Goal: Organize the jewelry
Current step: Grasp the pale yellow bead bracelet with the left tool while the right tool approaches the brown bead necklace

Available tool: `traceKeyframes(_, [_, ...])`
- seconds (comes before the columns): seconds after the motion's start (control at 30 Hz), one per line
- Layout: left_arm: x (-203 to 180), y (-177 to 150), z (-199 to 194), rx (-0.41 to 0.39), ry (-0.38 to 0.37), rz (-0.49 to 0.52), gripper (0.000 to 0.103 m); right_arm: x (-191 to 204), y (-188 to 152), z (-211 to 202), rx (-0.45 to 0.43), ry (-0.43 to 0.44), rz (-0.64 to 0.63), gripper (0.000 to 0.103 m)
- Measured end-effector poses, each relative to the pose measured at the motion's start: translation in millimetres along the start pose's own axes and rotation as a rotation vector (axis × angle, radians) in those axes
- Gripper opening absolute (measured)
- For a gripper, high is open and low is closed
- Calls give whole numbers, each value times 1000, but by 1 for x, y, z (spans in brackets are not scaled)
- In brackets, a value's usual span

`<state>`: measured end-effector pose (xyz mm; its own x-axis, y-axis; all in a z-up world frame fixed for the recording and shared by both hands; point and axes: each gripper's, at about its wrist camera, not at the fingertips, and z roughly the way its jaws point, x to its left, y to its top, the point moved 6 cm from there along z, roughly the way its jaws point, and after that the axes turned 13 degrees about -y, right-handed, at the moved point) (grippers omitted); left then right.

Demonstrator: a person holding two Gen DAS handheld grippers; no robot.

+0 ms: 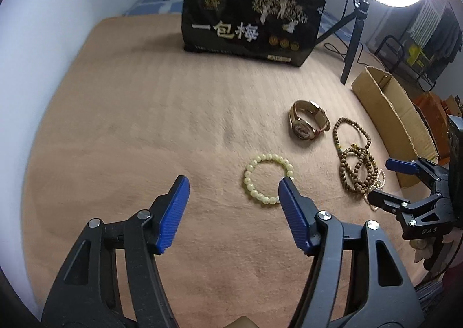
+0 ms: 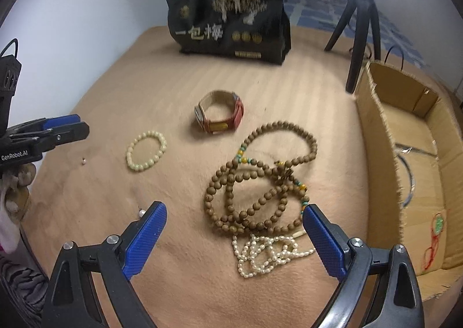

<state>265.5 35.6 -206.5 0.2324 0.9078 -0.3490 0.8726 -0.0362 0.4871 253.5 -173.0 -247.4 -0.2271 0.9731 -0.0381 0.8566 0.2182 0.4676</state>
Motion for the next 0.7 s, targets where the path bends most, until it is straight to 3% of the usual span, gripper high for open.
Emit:
traceKeyframes(0.07, [0, -2, 9, 23, -12, -13, 56, 2, -1, 7, 9, 0, 3, 96])
traceKeyframes(0.23, [4, -3, 32, 65, -33, -54, 51, 13, -4, 22, 28, -6, -24, 96])
traceKeyframes(0.7, [6, -4, 69, 115, 6, -14, 47, 27, 9, 42, 23, -38, -73, 96])
